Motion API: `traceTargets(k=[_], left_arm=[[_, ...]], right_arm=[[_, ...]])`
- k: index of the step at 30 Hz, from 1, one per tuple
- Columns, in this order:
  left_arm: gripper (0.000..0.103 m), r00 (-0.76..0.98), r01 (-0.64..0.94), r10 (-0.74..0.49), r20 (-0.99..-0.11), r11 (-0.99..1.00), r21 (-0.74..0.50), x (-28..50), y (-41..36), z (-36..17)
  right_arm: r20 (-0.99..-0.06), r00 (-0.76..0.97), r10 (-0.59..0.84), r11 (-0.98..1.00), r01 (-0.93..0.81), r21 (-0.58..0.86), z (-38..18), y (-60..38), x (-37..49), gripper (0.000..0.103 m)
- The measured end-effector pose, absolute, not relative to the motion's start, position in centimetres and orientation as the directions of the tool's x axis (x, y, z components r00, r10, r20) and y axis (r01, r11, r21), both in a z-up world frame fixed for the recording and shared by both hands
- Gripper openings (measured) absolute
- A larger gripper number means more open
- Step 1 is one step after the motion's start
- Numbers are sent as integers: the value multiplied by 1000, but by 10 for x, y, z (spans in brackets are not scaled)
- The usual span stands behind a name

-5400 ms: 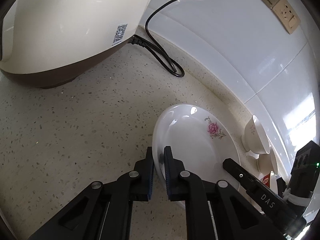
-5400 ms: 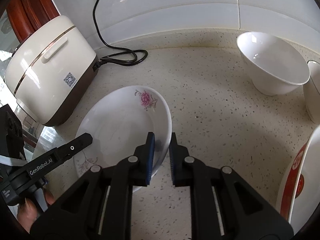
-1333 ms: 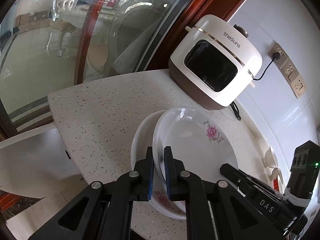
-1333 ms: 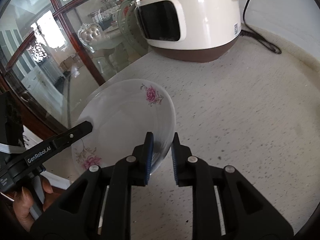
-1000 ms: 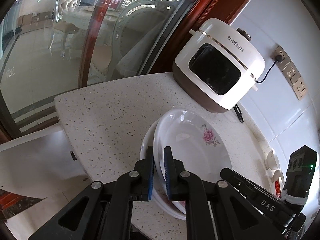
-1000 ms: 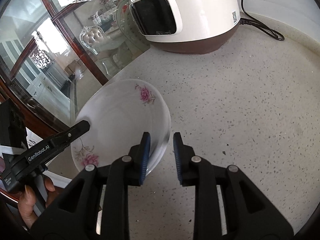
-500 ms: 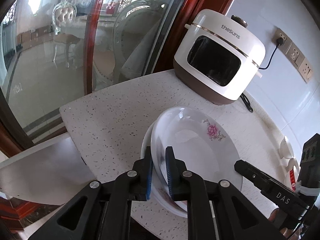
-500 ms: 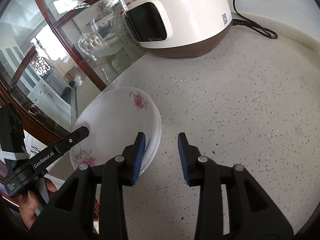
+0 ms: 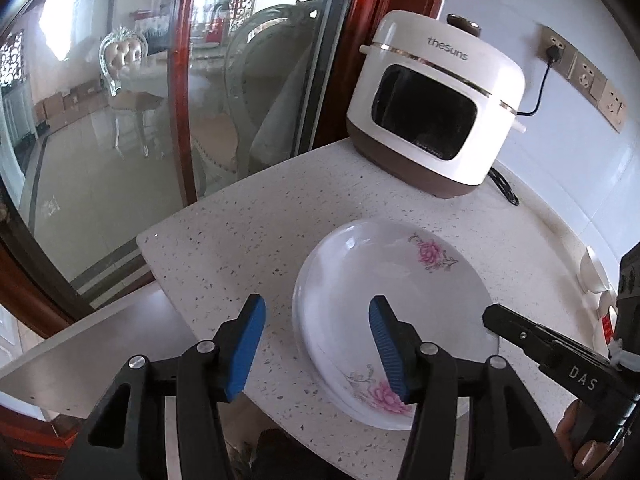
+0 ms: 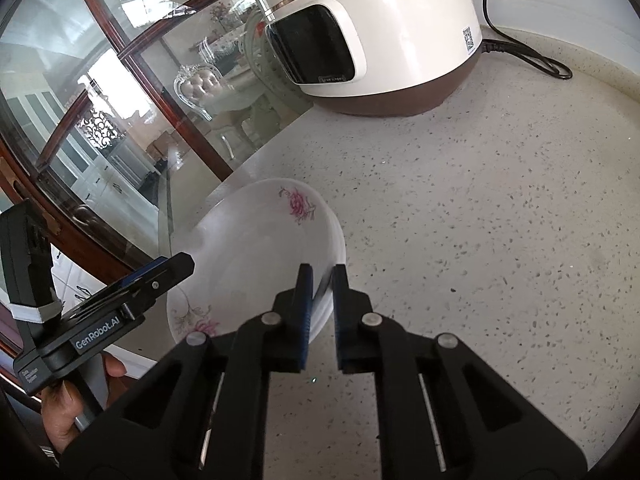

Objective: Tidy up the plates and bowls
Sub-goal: 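Open both grippers to release the plate on the stack, then move both grippers back toward the white bowls by the wall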

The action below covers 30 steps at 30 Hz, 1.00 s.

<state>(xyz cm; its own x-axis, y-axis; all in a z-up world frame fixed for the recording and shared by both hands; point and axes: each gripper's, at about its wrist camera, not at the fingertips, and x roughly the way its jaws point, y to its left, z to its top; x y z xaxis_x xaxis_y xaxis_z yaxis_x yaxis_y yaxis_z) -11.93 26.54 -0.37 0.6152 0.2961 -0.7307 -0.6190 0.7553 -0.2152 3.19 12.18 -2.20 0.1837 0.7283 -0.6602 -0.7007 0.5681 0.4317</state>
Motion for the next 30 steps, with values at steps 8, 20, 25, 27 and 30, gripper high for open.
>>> traceTargets(k=[8, 20, 25, 27, 30], left_arm=[[55, 613, -630, 295, -733, 742, -228, -116, 267, -10], [59, 632, -631, 341, -696, 748, -206, -114, 253, 1], [64, 666, -610, 354, -656, 765, -206, -115, 243, 11], [65, 679, -597, 351, -644, 776, -206, -113, 238, 14], [65, 689, -584, 344, -638, 785, -208, -110, 232, 16]], right_arm=[[-642, 200, 740, 586, -659, 470, -20, 111, 37, 43], [-620, 375, 689, 670, -656, 348, 8, 88, 26, 55], [-597, 469, 651, 716, -641, 278, 24, 67, 20, 66], [-593, 496, 635, 733, -630, 257, 29, 59, 20, 68], [-593, 513, 621, 748, -614, 253, 35, 40, 25, 69]])
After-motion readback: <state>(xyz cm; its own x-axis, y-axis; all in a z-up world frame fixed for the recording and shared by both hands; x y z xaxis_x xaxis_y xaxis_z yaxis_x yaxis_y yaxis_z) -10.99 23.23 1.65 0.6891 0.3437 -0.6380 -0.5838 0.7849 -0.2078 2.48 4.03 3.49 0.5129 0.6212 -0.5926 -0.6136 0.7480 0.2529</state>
